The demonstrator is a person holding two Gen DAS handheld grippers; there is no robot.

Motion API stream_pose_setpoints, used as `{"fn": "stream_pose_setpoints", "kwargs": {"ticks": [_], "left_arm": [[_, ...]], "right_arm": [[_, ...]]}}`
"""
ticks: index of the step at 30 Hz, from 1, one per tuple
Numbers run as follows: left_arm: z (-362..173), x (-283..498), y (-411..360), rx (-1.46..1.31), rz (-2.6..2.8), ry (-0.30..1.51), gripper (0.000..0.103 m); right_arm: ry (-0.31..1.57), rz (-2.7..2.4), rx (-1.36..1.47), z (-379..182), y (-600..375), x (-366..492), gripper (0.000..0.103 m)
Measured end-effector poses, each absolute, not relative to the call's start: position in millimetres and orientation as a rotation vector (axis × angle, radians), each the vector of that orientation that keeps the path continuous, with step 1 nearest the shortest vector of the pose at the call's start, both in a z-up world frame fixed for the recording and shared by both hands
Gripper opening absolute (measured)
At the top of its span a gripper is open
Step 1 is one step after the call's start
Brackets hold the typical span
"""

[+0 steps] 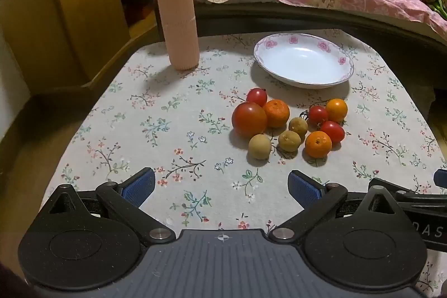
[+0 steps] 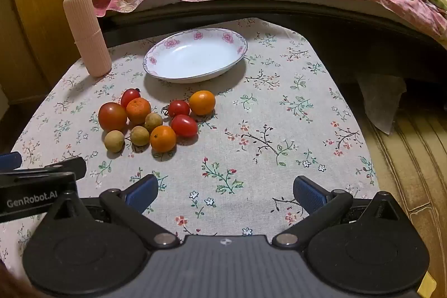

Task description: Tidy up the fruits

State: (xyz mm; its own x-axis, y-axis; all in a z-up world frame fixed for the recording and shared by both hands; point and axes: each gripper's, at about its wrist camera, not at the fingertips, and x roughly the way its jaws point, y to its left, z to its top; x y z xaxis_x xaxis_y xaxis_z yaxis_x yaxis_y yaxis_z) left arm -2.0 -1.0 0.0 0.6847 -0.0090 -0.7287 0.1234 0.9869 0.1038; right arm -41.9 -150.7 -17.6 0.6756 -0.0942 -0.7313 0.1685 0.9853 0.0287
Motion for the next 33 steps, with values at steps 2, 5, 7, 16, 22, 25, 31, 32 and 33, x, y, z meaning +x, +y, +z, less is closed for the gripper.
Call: {"fn": "stream_pose_setpoints", "kwargs": {"ticks": [2, 5, 7, 16, 22, 25, 31, 32, 33], "left_arm": [[-0.4, -1.3, -2.3, 0.153, -0.073, 0.816, 0.102], [-1.8, -4.4, -4.4, 0.152, -0.073, 0.815, 0.102], [-4.4, -3.0, -2.4, 0.137, -0.078, 0.824, 0.102], [-5.2, -0.7, -1.7, 0.122, -0.077, 0.838, 0.101], [-5.2, -0.6, -1.6, 0.122, -0.078, 0.840, 0.101], [-5.4, -1.0, -2.1, 0.123, -0.078, 0.840, 0.101], [-5.8, -1.2, -2.2, 0.125, -0.080, 0.841, 0.100], [-5.7, -0.8, -2.3, 0.123, -0.080, 0.843, 0.100], [-5.7, -1.1, -2.5, 0.124, -0.081, 0.843, 0.100]], "right_arm": [[0.817, -0.148, 0.097, -17.9, -150.3, -41.7, 0.103], [0.820, -0.148, 0.098, -18.1, -150.1, -41.6, 0.103], [0.820, -0.147, 0.099, -17.9, -150.3, -41.6, 0.103], [0.823, -0.150, 0.093, -18.2, -150.3, -41.7, 0.103], [0.825, -0.150, 0.095, -15.4, -152.9, -41.4, 0.103], [0.825, -0.150, 0.096, -16.5, -152.0, -40.9, 0.103], [0.827, -0.150, 0.096, -18.6, -152.0, -41.2, 0.103], [0.828, -0.150, 0.097, -18.2, -152.1, -40.8, 0.103], [0.828, -0.150, 0.098, -18.8, -152.0, -40.8, 0.103]]}}
